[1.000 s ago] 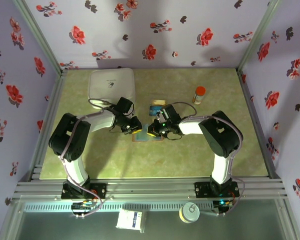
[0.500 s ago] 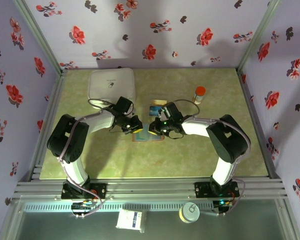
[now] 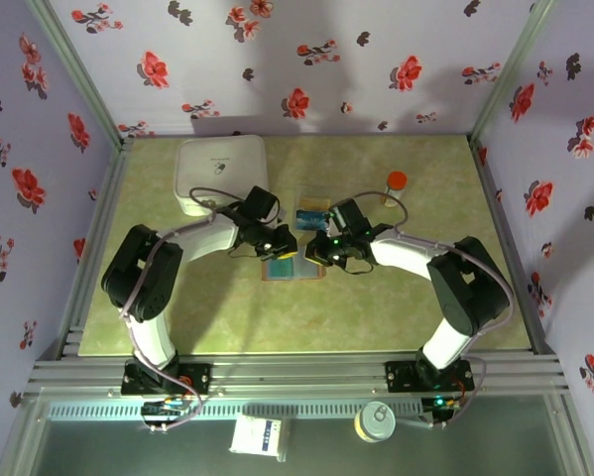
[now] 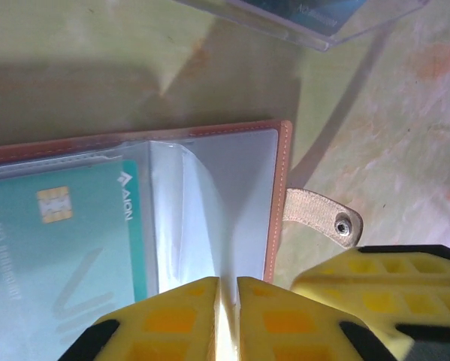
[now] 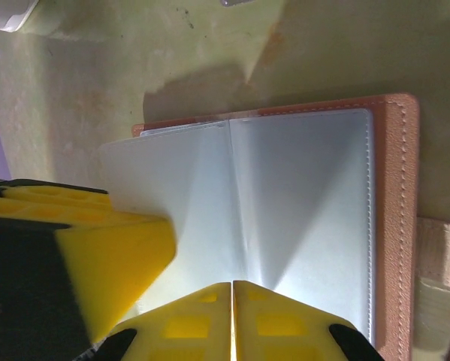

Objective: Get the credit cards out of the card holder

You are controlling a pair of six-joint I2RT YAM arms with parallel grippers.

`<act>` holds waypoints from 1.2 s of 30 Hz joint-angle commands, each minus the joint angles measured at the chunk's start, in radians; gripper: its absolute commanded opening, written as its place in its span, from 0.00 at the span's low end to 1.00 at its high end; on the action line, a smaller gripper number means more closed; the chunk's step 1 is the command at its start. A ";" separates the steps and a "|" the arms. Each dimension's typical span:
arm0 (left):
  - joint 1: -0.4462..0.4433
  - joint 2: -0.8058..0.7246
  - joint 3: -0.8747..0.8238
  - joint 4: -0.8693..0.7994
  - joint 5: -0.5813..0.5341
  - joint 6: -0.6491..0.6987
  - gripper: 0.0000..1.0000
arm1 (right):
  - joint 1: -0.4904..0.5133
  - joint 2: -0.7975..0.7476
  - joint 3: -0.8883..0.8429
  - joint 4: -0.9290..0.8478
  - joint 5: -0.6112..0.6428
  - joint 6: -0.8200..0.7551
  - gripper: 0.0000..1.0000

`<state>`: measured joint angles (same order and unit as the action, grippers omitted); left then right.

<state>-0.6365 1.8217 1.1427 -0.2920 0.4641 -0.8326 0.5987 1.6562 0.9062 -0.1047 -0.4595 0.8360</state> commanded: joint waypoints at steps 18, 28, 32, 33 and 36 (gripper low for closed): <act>-0.050 0.129 0.179 -0.053 0.043 0.019 0.27 | -0.023 -0.082 0.015 -0.159 0.083 -0.083 0.12; -0.001 0.036 0.115 -0.053 0.001 0.034 0.27 | -0.022 -0.043 0.067 -0.160 0.061 -0.078 0.13; 0.026 0.005 0.056 -0.040 0.002 0.033 0.27 | -0.012 -0.026 0.079 -0.154 0.059 -0.074 0.13; 0.032 -0.002 0.042 -0.039 0.001 0.034 0.27 | -0.010 -0.023 0.084 -0.154 0.059 -0.074 0.13; 0.044 -0.026 0.011 -0.027 0.002 0.031 0.27 | -0.002 -0.008 0.092 -0.155 0.056 -0.071 0.14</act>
<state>-0.6029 1.8381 1.1824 -0.3225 0.4732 -0.8280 0.5858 1.6295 0.9623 -0.2565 -0.3992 0.7670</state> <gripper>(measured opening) 0.271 0.138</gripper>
